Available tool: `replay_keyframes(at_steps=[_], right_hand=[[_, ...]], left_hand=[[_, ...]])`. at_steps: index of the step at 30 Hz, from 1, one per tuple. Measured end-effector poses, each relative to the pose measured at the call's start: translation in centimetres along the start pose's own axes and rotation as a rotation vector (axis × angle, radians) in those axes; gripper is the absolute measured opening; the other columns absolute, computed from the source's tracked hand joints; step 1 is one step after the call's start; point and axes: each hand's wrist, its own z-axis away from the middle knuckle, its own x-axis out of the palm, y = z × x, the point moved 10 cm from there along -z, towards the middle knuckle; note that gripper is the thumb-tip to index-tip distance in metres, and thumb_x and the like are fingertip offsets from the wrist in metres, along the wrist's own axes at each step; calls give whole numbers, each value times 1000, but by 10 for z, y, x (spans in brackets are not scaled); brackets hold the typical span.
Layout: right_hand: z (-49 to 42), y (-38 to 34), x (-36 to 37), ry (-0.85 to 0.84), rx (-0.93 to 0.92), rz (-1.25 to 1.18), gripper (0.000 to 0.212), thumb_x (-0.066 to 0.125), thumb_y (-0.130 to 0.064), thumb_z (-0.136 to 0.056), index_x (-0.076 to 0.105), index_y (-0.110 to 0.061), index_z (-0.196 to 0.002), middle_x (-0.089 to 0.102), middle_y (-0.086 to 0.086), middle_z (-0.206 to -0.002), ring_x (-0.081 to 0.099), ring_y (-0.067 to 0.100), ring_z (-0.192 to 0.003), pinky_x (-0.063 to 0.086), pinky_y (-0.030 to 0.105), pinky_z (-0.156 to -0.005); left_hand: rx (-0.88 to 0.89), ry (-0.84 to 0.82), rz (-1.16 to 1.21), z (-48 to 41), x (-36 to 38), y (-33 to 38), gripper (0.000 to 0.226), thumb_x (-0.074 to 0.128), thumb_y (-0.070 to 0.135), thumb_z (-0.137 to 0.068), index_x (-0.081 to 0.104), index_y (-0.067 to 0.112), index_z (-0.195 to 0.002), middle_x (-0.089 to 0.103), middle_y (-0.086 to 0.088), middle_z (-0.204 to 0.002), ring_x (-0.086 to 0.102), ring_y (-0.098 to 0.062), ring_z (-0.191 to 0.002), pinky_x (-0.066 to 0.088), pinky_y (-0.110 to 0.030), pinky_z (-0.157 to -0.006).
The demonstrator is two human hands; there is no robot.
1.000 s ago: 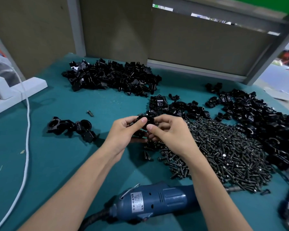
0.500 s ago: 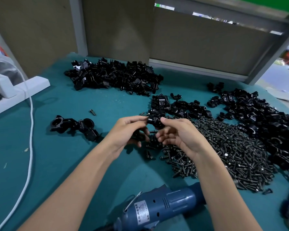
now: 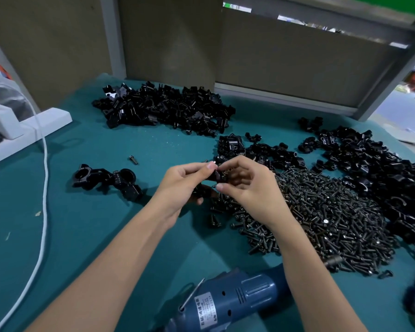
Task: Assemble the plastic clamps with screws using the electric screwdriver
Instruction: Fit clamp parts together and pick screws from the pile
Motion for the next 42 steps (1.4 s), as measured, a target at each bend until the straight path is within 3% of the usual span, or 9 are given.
replay_keyframes(at_steps=[4, 9, 15, 19, 24, 30, 34, 38, 42], right_hand=[[0, 5, -2, 28, 68, -136, 30, 68, -45, -79, 70, -19, -95, 74, -1, -77, 71, 11, -66, 55, 21, -60], [0, 5, -7, 58, 28, -15, 9, 72, -23, -87, 70, -16, -81, 69, 3, -67, 65, 14, -60, 56, 30, -63], [1, -7, -6, 49, -88, 67, 4, 71, -8, -87, 70, -10, -84, 67, -4, -71, 58, 4, -65, 49, 19, -63], [3, -7, -3, 8, -70, 7, 28, 64, 7, -86, 68, -16, -101, 70, -4, -91, 66, 5, -87, 53, 19, -80], [1, -1, -9, 53, -5, -99, 24, 75, -17, -85, 65, -19, -107, 71, -2, -85, 68, 7, -80, 57, 25, -76], [2, -1, -6, 1, -15, -177, 37, 68, 6, -84, 62, -14, -114, 72, 2, -94, 69, 9, -91, 56, 24, -82], [1, 5, -11, 49, 26, -133, 26, 75, -13, -84, 64, -19, -107, 72, 1, -85, 69, 14, -79, 56, 27, -75], [2, 2, -5, -9, 1, -234, 38, 67, 8, -84, 60, -15, -113, 71, 2, -98, 69, 11, -93, 55, 25, -85], [2, 4, -8, 23, 6, -133, 27, 72, -6, -85, 64, -18, -107, 71, -2, -90, 69, 7, -86, 55, 23, -79]], left_hand=[[70, 19, 7, 0, -5, 10, 38, 77, 35, -67, 74, 17, -100, 77, -2, -85, 72, -16, -65, 41, -18, -43], [98, -22, -47, 1, -2, 12, 31, 77, 36, -67, 75, 19, -93, 77, -6, -86, 72, -17, -67, 40, -19, -45], [78, -43, -69, 1, -1, 10, 33, 74, 39, -69, 74, 18, -95, 77, -6, -86, 72, -16, -65, 38, -17, -42], [67, -40, -77, 0, -3, 9, 33, 73, 39, -71, 74, 16, -95, 77, -3, -86, 71, -15, -61, 37, -17, -42], [65, -54, -101, 1, -2, 8, 32, 74, 41, -70, 76, 18, -93, 77, -9, -87, 71, -16, -65, 40, -21, -47], [47, -54, -124, 0, -4, 7, 34, 75, 43, -70, 76, 19, -93, 77, -5, -87, 71, -17, -65, 39, -29, -57], [45, -55, -171, 1, -2, 5, 33, 76, 47, -67, 78, 23, -90, 78, -4, -89, 71, -16, -74, 42, -24, -56], [33, -56, -154, 1, -3, 5, 33, 75, 43, -70, 76, 20, -93, 78, -4, -87, 71, -16, -64, 38, -29, -55], [28, -52, -185, 0, -3, 4, 35, 75, 45, -68, 76, 20, -93, 77, -4, -84, 70, -14, -63, 39, -23, -50]])
